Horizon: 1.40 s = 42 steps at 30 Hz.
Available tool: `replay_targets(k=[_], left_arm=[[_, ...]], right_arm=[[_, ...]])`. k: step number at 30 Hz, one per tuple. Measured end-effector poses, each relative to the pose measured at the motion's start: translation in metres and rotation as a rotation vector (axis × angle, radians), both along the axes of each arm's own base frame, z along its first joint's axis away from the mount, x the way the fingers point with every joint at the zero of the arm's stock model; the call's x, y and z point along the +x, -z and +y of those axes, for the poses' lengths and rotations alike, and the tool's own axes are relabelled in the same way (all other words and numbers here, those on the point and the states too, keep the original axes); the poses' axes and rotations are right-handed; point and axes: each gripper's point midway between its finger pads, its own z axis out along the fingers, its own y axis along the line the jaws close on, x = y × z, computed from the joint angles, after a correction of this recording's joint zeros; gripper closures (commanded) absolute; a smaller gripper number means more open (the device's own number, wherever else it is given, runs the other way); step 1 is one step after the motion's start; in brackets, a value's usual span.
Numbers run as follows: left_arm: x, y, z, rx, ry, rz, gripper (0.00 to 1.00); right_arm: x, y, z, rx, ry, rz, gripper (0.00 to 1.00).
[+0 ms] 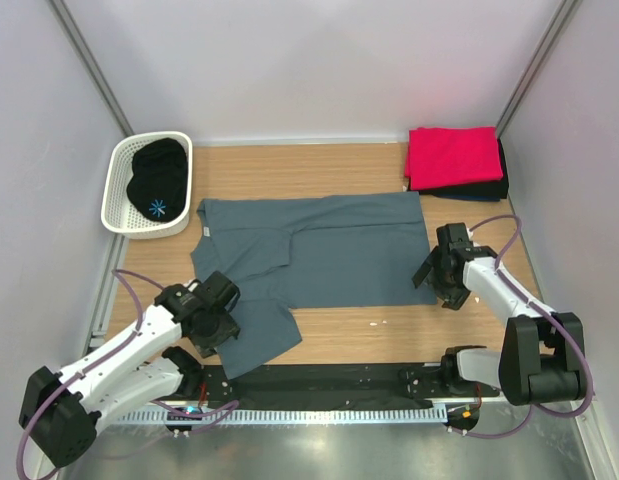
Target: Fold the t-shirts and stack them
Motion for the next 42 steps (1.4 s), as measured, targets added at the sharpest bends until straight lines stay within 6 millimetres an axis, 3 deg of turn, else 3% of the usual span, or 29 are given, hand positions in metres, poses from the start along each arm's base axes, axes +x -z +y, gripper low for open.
replay_targets(k=[8, 17, 23, 31, 42], left_arm=[[-0.019, 0.017, 0.007, 0.019, 0.009, 0.078, 0.4], [-0.025, 0.032, 0.004, 0.005, 0.012, 0.114, 0.44], [-0.029, 0.033, 0.005, 0.002, 0.013, 0.124, 0.61], [-0.03, 0.035, 0.003, -0.018, 0.006, 0.121, 1.0], [-0.02, 0.033, 0.0, -0.015, 0.008, 0.092, 1.0]], right_arm=[[0.002, 0.005, 0.001, 0.004, -0.002, 0.005, 0.19], [0.0, 0.007, 0.001, 0.003, -0.002, 0.012, 0.2], [0.0, 0.007, 0.0, 0.0, -0.001, 0.014, 0.2], [-0.004, 0.007, 0.0, -0.002, 0.0, 0.028, 0.2], [-0.008, 0.006, -0.003, -0.011, 0.012, 0.046, 0.2]])
